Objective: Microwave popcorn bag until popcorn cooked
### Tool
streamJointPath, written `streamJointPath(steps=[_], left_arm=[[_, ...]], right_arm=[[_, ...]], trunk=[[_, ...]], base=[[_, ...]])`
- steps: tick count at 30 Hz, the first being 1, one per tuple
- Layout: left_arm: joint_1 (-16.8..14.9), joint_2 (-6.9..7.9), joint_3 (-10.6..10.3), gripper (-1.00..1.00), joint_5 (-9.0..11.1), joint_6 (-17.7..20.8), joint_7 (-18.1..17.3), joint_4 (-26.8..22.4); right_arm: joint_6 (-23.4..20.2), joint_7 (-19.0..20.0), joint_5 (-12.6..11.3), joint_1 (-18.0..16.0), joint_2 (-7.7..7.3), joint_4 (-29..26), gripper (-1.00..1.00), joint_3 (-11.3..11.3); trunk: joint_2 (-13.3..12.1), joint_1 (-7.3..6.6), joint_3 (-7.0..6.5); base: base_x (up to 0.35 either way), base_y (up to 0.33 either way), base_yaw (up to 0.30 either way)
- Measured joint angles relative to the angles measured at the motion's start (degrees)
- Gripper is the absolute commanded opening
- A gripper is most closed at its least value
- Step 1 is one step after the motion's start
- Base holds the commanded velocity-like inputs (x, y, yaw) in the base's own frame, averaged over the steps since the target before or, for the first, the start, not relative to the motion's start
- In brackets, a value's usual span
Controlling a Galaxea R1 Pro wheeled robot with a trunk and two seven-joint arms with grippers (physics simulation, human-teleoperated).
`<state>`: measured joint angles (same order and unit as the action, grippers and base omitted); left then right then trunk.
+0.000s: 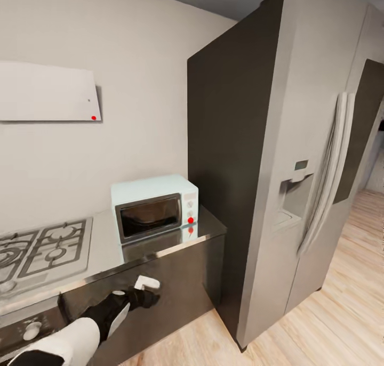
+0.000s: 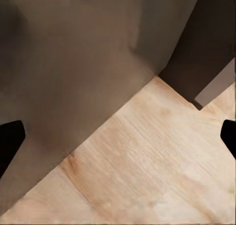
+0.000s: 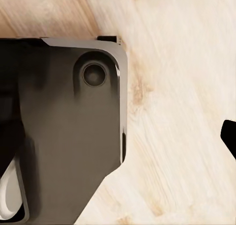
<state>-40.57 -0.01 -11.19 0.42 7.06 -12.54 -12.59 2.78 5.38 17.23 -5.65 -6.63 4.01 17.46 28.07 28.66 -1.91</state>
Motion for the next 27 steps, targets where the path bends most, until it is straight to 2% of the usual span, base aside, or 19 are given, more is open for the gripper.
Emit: streamJointPath(steps=[1, 2, 5, 10, 13, 16, 17, 18, 19, 21, 24, 26, 27], left_arm=[[0.0, -0.02, 0.0, 1.00, 0.0, -3.1, 1.2, 5.3], [0.1, 0.04, 0.2, 1.00, 0.1, -5.3, 2.2, 8.4], [1.9, 0.12, 0.3, 1.00, 0.2, -7.0, 3.1, 10.8], [9.6, 0.17, 0.3, 1.00, 0.2, -7.2, 6.8, 11.4], [17.4, 0.36, 0.4, 1.00, 0.2, -7.1, 8.7, 11.5], [23.4, 3.23, 0.4, 1.00, 0.3, -5.3, 11.9, 11.5], [26.7, 5.28, 0.5, 1.00, 0.2, 0.9, 12.9, 11.3], [28.8, 5.71, 0.5, 1.00, 0.3, 3.6, 13.0, 11.6], [29.3, 5.82, 0.4, 1.00, 0.3, 7.2, 13.1, 11.6], [30.0, 5.88, 0.5, 1.00, 0.4, 10.5, 13.2, 11.6], [30.4, 5.90, 0.6, 1.00, 1.2, 11.9, 13.2, 11.6], [30.8, 5.78, 0.7, 1.00, 4.0, 12.1, 13.2, 11.6], [30.9, 5.56, 0.8, 1.00, 6.3, 12.1, 13.2, 11.6]], right_arm=[[0.2, 0.0, 0.0, 0.0, 0.00, 0.0, 1.00, 0.0], [0.3, 0.0, 0.0, 0.0, 0.00, 0.0, 1.00, 0.0], [0.4, 0.0, 0.0, 0.0, 0.00, 0.0, 1.00, 0.0], [0.4, -0.1, 0.0, 0.0, -0.01, 0.0, 1.00, 0.0], [0.5, -0.2, -0.1, 0.0, 0.00, 0.0, 1.00, 0.0], [0.6, -0.2, -0.1, 0.0, 0.00, 0.0, 1.00, 0.3], [1.4, -0.2, -0.1, 0.0, 0.00, -0.2, 1.00, 0.5], [2.0, -0.2, -0.1, 0.0, 0.00, -0.2, 1.00, 0.5], [2.8, -0.2, -0.1, 0.0, 0.00, -0.2, 1.00, 0.5], [3.8, -0.2, 0.0, 0.0, 0.00, -0.2, 1.00, 0.5], [4.3, -0.2, 0.0, 0.0, -0.01, -0.3, 1.00, 0.5], [4.3, -0.2, 0.0, 0.0, -0.02, -1.0, 1.00, 0.5], [4.3, -0.2, 0.0, 0.0, -0.01, -1.3, 1.00, 0.5]], trunk=[[0.0, -0.01, -0.01], [0.0, 0.00, -0.01], [0.0, -0.02, -0.01], [0.0, -0.04, 0.00], [0.0, -0.05, -0.01], [0.0, -0.05, 0.00], [0.0, -0.05, -0.02], [0.0, -0.05, 0.00], [0.0, -0.05, -0.02], [0.0, -0.05, -0.02], [0.0, -0.05, -0.02], [0.0, -0.05, -0.02], [0.0, -0.05, -0.01]], base=[[-0.348, 0.000, 0.000], [-0.346, 0.000, 0.000], [-0.178, 0.000, 0.000], [-0.049, 0.000, 0.000], [-0.006, 0.000, 0.124], [-0.001, 0.000, 0.237], [0.000, 0.000, 0.259], [0.000, 0.000, 0.263], [0.000, 0.000, 0.265], [0.000, 0.000, 0.267], [0.000, 0.000, 0.267], [0.000, 0.000, 0.268], [0.000, 0.000, 0.268]])
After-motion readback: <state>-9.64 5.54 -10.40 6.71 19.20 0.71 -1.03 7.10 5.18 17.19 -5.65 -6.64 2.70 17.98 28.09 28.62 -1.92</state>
